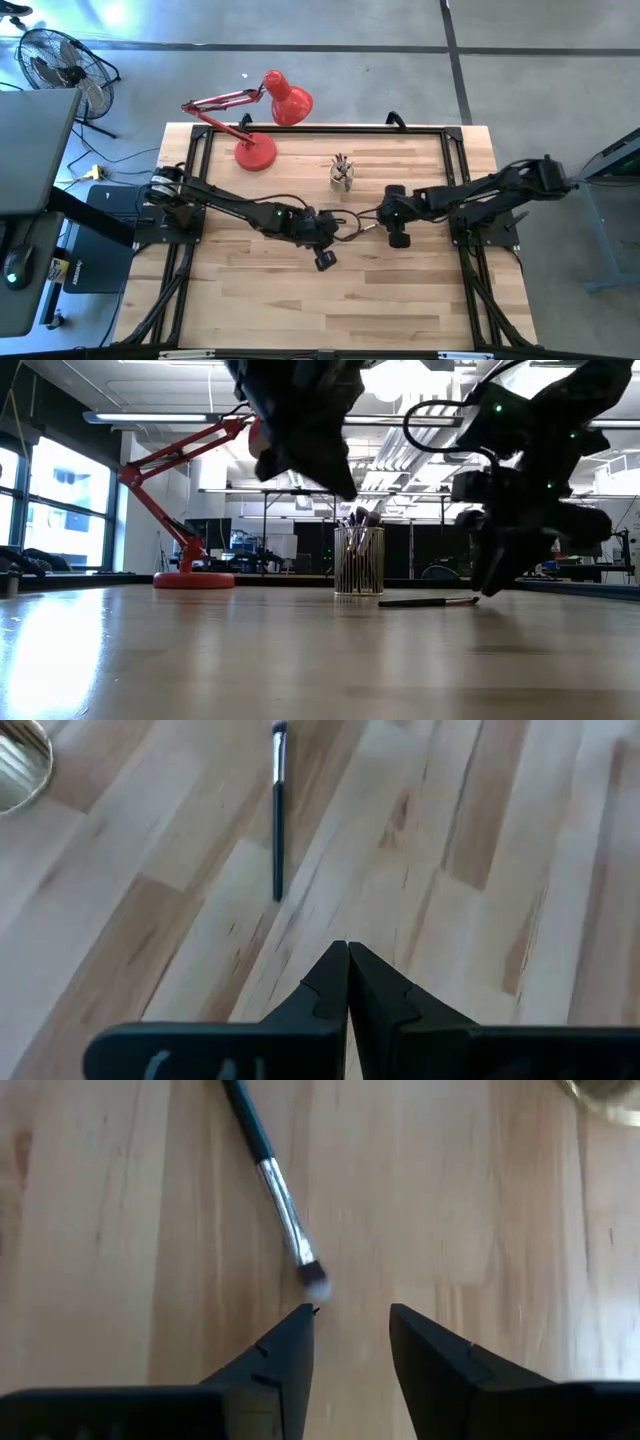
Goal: Put items in baskets/containers
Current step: Put the makeup brush into the wire bin
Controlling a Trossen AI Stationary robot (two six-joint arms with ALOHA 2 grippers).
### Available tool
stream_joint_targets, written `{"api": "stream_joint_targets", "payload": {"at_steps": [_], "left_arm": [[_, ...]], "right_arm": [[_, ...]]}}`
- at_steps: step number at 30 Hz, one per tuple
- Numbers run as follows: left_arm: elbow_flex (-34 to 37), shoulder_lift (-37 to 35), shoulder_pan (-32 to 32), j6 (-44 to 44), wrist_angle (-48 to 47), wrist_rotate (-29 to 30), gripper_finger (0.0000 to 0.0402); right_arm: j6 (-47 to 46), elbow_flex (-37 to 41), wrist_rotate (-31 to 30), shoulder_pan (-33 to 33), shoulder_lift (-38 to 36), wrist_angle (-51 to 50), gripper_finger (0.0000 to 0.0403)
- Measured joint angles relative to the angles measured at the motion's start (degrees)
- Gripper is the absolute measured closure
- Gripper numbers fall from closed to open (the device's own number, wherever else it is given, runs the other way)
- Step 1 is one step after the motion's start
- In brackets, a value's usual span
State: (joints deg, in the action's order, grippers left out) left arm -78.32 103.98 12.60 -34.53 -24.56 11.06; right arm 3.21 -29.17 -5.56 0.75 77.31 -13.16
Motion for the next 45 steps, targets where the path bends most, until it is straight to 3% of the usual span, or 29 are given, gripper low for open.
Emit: {"api": "stream_joint_targets", "payload": {"at_steps": [8,22,26,29,40,45], "left_arm": [[-0.2,-0.1,0.6,-3.1,0.9,0.0,0.0401],[-0.1,-0.1,0.5,-1.8,1.6,1.6,0.0401],[-0.1,-0.1,0.5,-1.8,1.7,2.8,0.0401],[-0.1,-0.1,0.5,-1.8,2.0,3.0,0.0401],[-0.2,1.5,-0.4,-0.3,8.1,5.7,0.0399],[0.4,4.4,-1.1,6.1,5.6,4.6,0.0360]], "right_arm": [[8.7,-0.3,2.4,0.1,6.1,4.4,0.0288],[9.8,-0.1,5.4,-0.1,7.5,9.7,0.0332],[10.8,-0.1,5.7,-0.1,7.5,9.3,0.0364],[10.8,-0.1,5.9,-0.2,7.5,8.0,0.0394],[2.6,0.0,8.4,-0.7,7.5,9.6,0.0400],[0.6,0.1,9.1,-2.5,7.6,11.3,0.0400]]}}
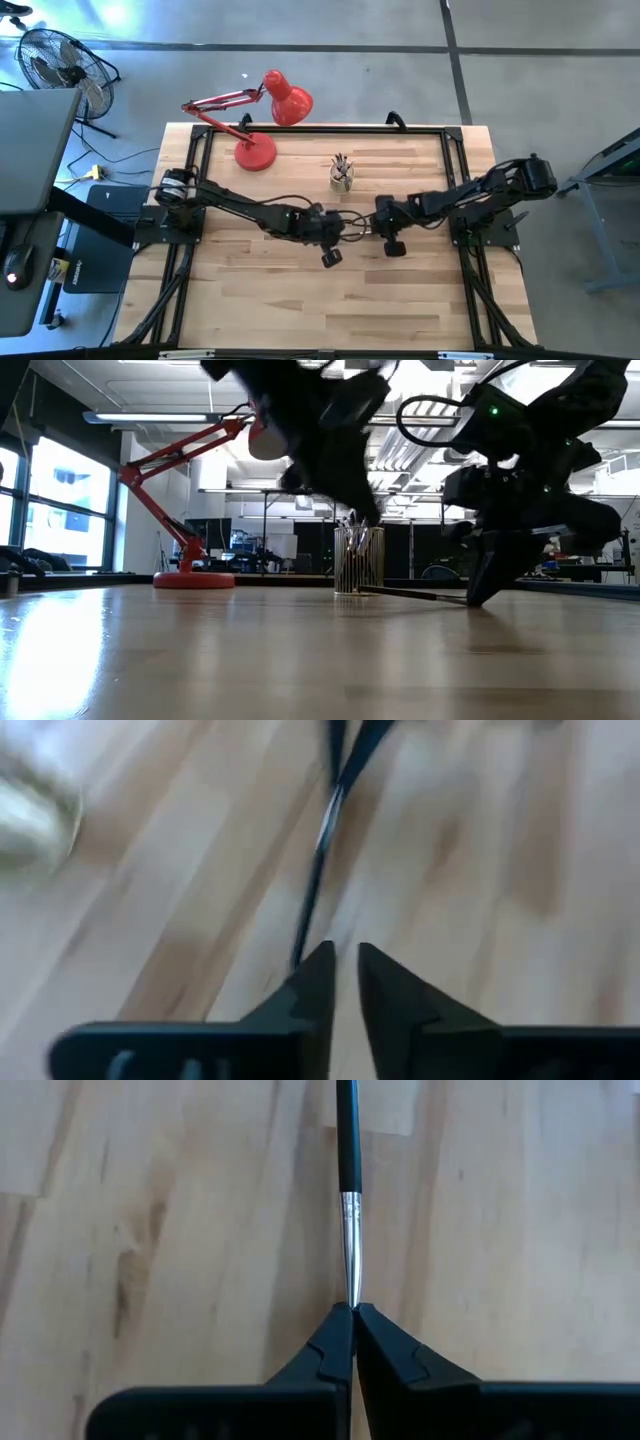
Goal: Put items in baskets/containers
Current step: Put the makeup brush into the wire bin
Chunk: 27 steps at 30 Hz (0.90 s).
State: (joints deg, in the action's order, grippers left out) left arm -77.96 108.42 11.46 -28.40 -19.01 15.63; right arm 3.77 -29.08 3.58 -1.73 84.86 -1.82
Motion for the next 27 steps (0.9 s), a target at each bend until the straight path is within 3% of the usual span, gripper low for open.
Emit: {"api": "stream_joint_targets", "payload": {"at_steps": [4,9,17,20,23,27], "left_arm": [[-0.7,1.9,-0.5,2.8,1.8,0.0,0.0309],[-4.2,4.6,-1.5,2.9,0.5,-4.3,0.0266],[-13.3,10.0,-1.7,8.8,-14.8,-6.8,0.0259],[-17.2,12.7,-2.4,10.6,-14.0,-6.6,0.0259],[-18.8,13.8,-2.6,12.0,-20.7,-5.8,0.0259],[-20.8,15.2,-3.0,14.5,-19.3,-6.1,0.0259]], "right_arm": [[-2.0,0.0,-0.2,-1.4,0.1,1.0,0.0401],[-5.2,0.0,-1.3,-3.1,0.1,3.1,0.0402],[-8.4,0.0,-2.3,-4.7,0.0,7.4,0.0402],[-8.8,0.0,-2.8,-5.2,0.0,8.1,0.0402],[-8.9,0.0,-2.9,-6.2,0.1,8.1,0.0403],[-9.4,0.0,-3.2,-7.7,-0.2,10.0,0.0403]]}}
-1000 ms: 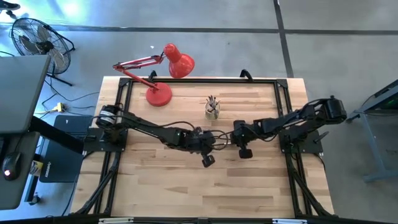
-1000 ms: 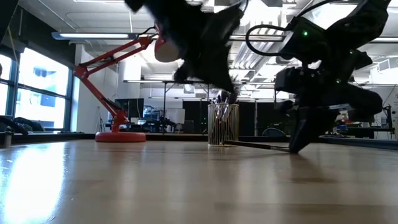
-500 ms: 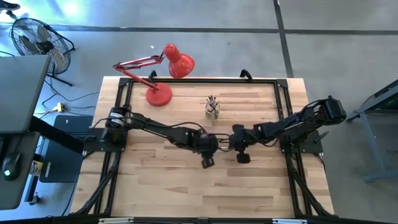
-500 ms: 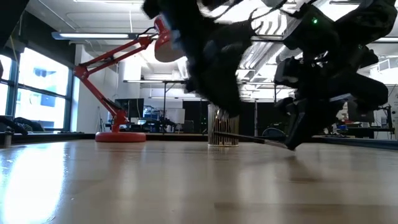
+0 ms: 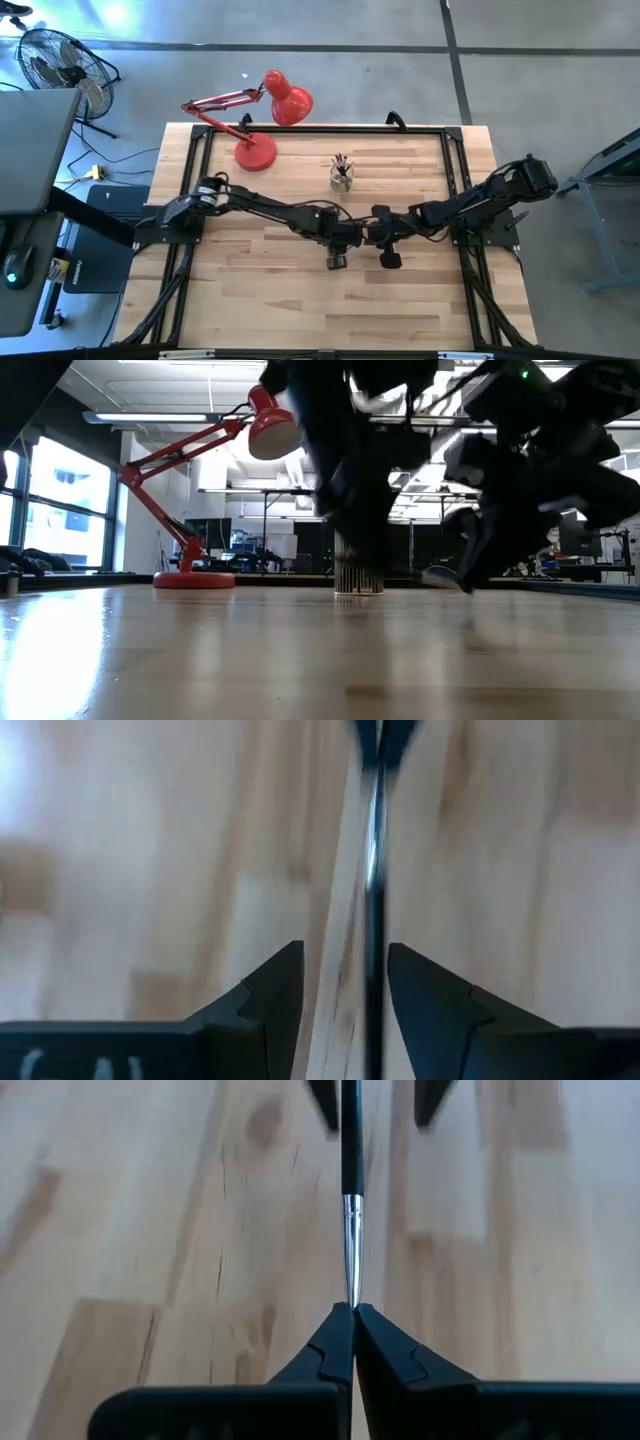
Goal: Put items in baskets/containers
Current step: Put the makeup brush into the wire bin
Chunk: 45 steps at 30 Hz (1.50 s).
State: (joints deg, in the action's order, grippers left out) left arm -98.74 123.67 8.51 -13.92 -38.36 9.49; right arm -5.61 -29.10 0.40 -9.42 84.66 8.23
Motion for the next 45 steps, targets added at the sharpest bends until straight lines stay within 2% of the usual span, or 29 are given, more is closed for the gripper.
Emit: {"api": "stream_joint_targets", "payload": {"at_steps": [10,18,24,30,36,40,45], "left_arm": [[-0.2,1.9,0.1,0.6,-2.4,-3.3,0.0259],[-0.2,1.8,0.1,0.6,-1.8,-3.2,0.0263],[-0.2,1.8,0.1,0.6,-1.5,-4.2,0.0306],[-0.2,1.8,0.1,0.1,1.2,-5.9,0.0389],[0.0,1.8,0.1,-0.1,3.5,-7.0,0.0388],[-0.1,1.8,0.0,-2.8,2.9,-9.0,0.0391],[-0.2,1.8,0.1,-3.8,2.1,-9.1,0.0395]], "right_arm": [[-1.9,0.0,-0.9,-1.3,-1.7,-0.3,0.0403],[-2.2,-0.1,-0.4,-1.2,-1.9,0.1,0.0403],[-3.4,-0.1,0.0,-1.3,-1.9,-0.1,0.0403],[-3.4,-0.1,0.6,-1.3,-1.9,-0.3,0.0403],[-4.4,-0.1,1.7,-1.3,-1.9,-0.9,0.0401],[-7.0,-0.1,1.6,-1.2,-1.9,-0.8,0.0380],[-9.4,-0.2,1.8,-0.9,-1.9,-1.8,0.0329]]}}
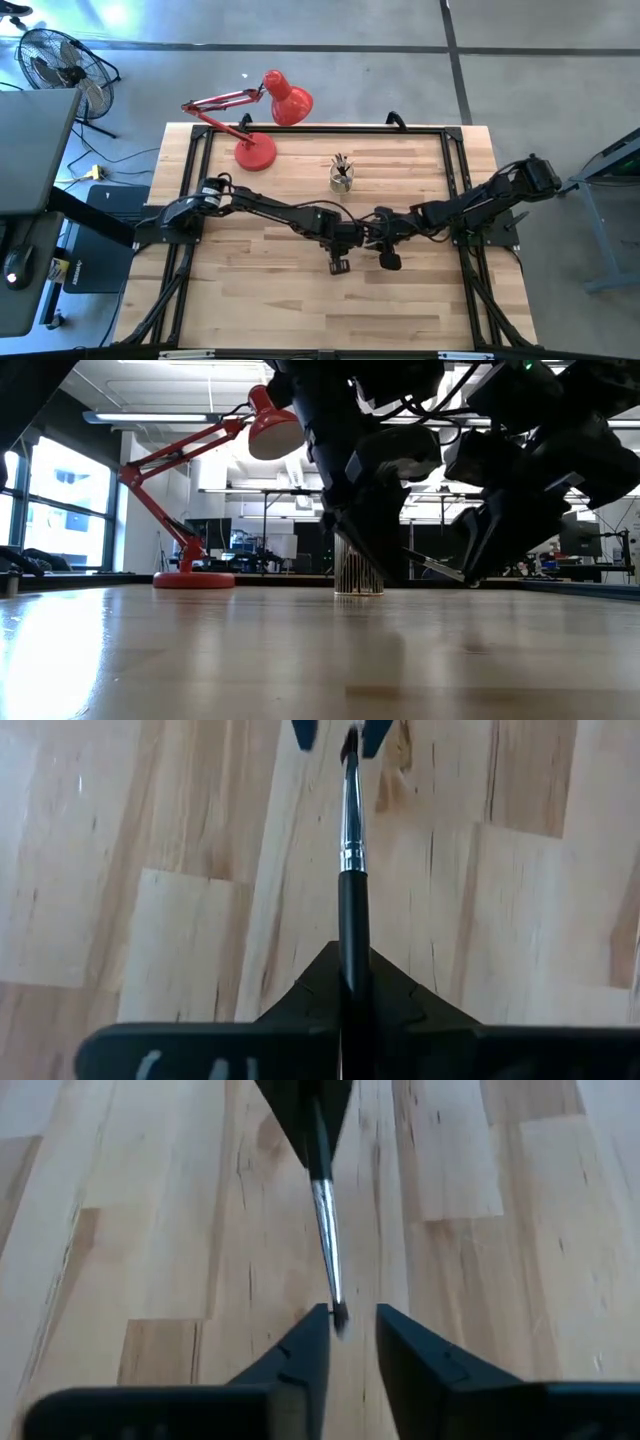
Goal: Put items in baskets/containers
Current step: Put the makeup brush into the wire bin
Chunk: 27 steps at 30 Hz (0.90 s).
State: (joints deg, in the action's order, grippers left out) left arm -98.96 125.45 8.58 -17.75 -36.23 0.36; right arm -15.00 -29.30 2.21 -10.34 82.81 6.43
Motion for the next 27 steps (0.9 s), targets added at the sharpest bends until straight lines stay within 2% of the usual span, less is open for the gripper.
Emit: {"api": "stream_joint_targets", "payload": {"at_steps": [4,7,11,15,20,22,27], "left_arm": [[0.0,0.0,0.0,-1.7,-0.8,0.1,0.0394],[1.6,-0.1,0.0,-2.2,-0.3,0.2,0.0395],[6.1,-1.6,0.0,-4.5,1.1,0.6,0.0395],[13.4,-5.5,0.0,-9.1,6.9,0.8,0.0395],[25.7,-12.2,1.1,-18.4,19.9,5.1,0.0396],[30.9,-15.6,2.2,-21.8,25.4,9.3,0.0396],[40.7,-21.4,4.9,-27.6,48.2,19.4,0.0395]], "right_arm": [[0.0,0.0,0.9,0.5,-0.9,-2.1,0.0288],[-0.2,0.0,1.0,1.2,-3.9,-7.8,0.0266],[-5.7,0.0,1.0,2.1,-8.9,-19.5,0.0257],[-10.7,0.0,1.0,1.3,-12.8,-26.7,0.0263],[-16.1,0.1,-2.9,-3.0,-15.6,-28.2,0.0275],[-17.8,0.1,-6.7,-5.1,-15.9,-27.1,0.0280],[-21.4,0.2,-19.2,-9.3,-15.8,-17.1,0.0288]]}}
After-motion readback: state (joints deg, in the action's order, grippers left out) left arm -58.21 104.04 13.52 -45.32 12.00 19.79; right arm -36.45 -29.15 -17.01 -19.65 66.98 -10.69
